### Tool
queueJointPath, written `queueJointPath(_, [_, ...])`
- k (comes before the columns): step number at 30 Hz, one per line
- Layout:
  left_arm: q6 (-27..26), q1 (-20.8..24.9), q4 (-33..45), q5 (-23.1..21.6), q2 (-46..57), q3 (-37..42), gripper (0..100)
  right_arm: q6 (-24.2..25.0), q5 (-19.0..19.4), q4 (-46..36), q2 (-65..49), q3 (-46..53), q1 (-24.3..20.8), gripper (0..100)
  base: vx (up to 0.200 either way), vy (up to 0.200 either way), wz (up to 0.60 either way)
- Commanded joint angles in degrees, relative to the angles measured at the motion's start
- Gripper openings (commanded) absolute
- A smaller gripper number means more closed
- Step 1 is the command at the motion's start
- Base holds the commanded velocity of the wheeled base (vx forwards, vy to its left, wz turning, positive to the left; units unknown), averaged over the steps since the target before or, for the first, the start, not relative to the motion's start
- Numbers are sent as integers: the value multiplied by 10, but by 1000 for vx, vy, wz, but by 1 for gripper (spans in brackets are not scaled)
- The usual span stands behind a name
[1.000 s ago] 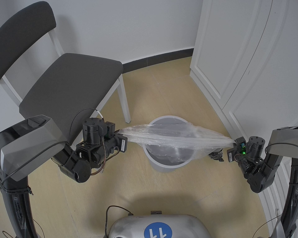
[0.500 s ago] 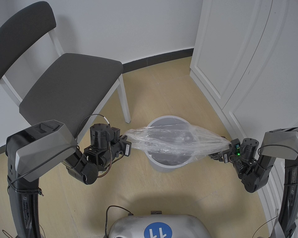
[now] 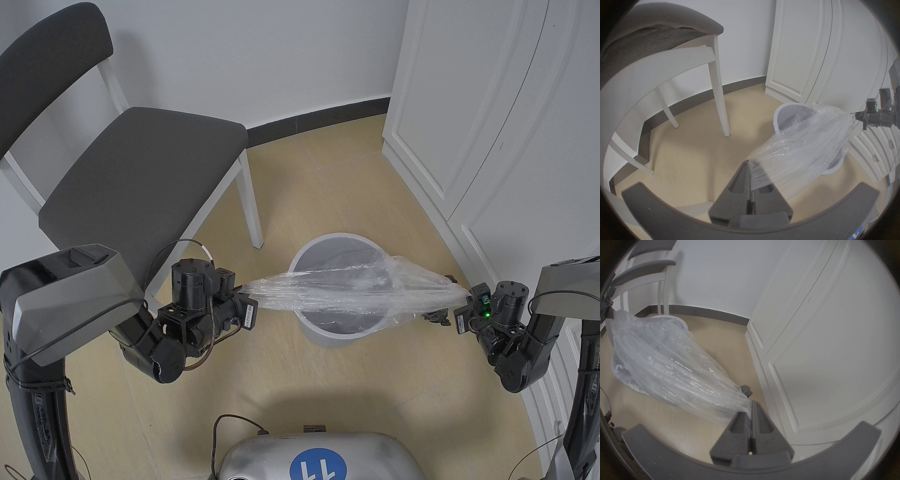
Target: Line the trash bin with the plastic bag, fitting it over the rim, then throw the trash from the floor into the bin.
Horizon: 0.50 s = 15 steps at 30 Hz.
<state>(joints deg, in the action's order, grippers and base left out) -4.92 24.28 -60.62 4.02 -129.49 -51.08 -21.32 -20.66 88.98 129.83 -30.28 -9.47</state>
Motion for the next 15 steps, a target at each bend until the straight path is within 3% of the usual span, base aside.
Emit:
queueJointPath(1, [-2,1,-1,-16,49,56,0,-13,3,10,-60,61,-2,0,0,0,0])
queueJointPath(5, [-32,-3,4,-34,51,84,0,-57,51,10,-77,121,7,0,0,0,0])
queueJointPath(15, [-57,-4,7,-56,41,100,0,-102,90,10,-74,167,19,0,0,0,0])
